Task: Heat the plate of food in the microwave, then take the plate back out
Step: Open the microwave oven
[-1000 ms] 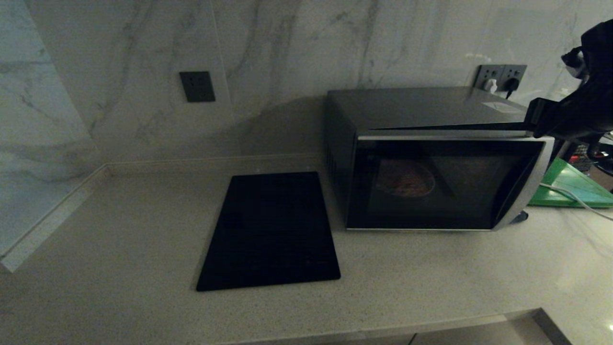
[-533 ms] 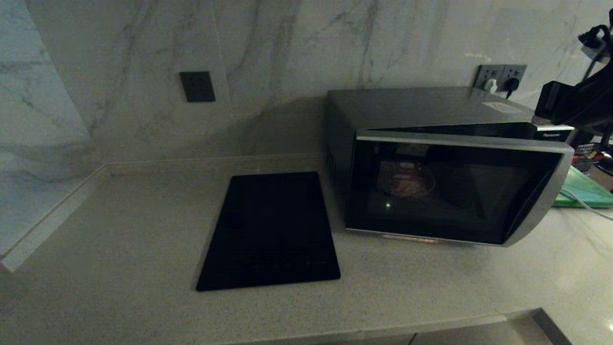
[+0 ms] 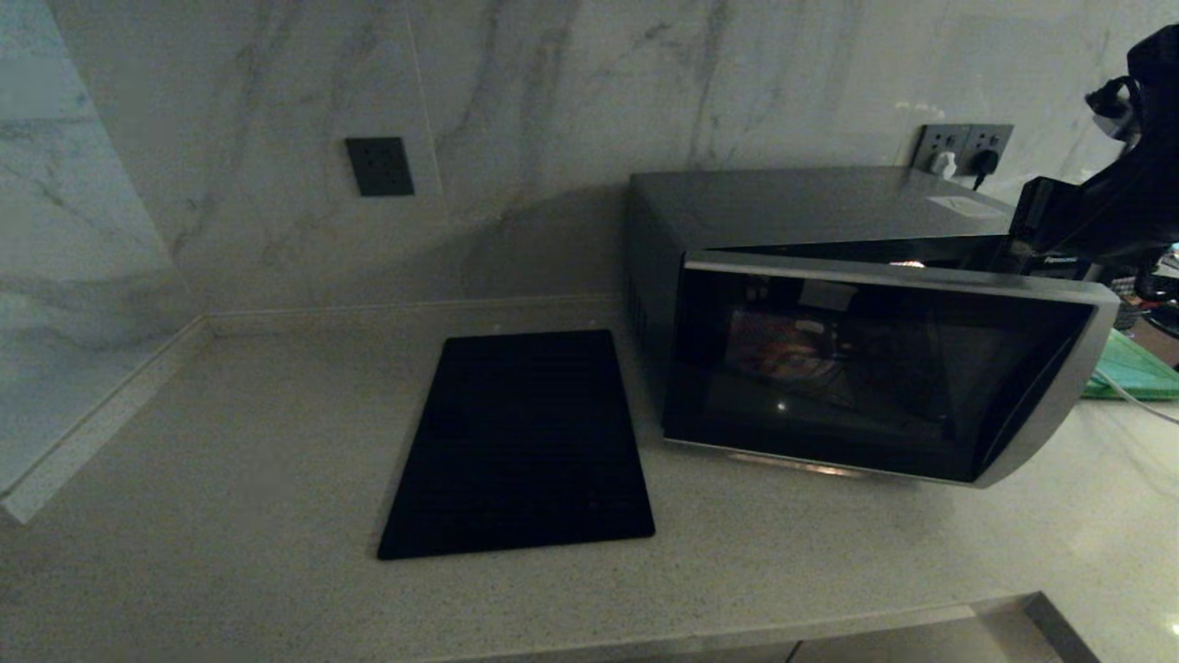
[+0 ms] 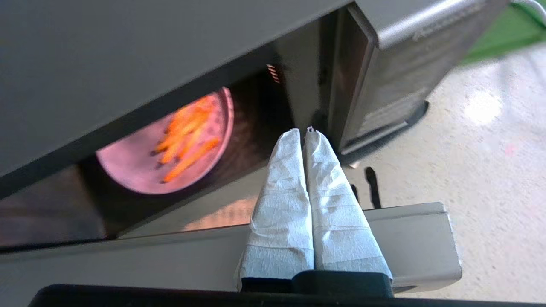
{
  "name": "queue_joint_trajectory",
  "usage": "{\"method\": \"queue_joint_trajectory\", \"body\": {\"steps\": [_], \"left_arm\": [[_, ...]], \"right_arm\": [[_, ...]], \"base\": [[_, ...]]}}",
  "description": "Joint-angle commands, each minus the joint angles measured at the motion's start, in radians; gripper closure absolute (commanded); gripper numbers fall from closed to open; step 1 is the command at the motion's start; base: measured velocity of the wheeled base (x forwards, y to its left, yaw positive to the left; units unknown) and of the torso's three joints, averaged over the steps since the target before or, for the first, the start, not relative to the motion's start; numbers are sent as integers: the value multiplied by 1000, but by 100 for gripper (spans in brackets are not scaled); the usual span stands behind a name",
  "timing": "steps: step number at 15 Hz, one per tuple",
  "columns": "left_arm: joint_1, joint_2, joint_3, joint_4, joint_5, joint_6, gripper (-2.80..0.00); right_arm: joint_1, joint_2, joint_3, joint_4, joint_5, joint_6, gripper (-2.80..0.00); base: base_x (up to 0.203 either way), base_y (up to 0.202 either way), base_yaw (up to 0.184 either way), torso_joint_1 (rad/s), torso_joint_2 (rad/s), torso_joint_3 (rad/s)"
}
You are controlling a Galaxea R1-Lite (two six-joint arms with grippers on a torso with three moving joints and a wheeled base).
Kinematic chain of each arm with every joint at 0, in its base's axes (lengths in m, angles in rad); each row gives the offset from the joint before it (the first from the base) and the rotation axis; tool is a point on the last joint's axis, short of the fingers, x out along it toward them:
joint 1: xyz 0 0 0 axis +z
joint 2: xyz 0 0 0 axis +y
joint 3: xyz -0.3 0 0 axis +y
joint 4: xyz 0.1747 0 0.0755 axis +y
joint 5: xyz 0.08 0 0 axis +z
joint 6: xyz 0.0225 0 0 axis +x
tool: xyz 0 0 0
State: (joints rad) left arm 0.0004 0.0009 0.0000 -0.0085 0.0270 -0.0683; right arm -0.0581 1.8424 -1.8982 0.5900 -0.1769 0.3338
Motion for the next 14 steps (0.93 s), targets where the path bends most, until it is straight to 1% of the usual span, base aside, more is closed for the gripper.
{"method": "queue_joint_trajectory", "body": {"steps": [1,10,14], "left_arm": [[1,1,0,0,1,-1,0],[0,1,0,-1,1,-1,0],[1,1,0,0,1,-1,0]], "right_arm": [[0,-8,21,4,-4,2,0],[3,-115,197,5,18,4,0],[45,-193,306,4,25,5,0]], "base": [[0,0,0,0,0,0],[0,0,0,0,0,0],[0,0,0,0,0,0]]}}
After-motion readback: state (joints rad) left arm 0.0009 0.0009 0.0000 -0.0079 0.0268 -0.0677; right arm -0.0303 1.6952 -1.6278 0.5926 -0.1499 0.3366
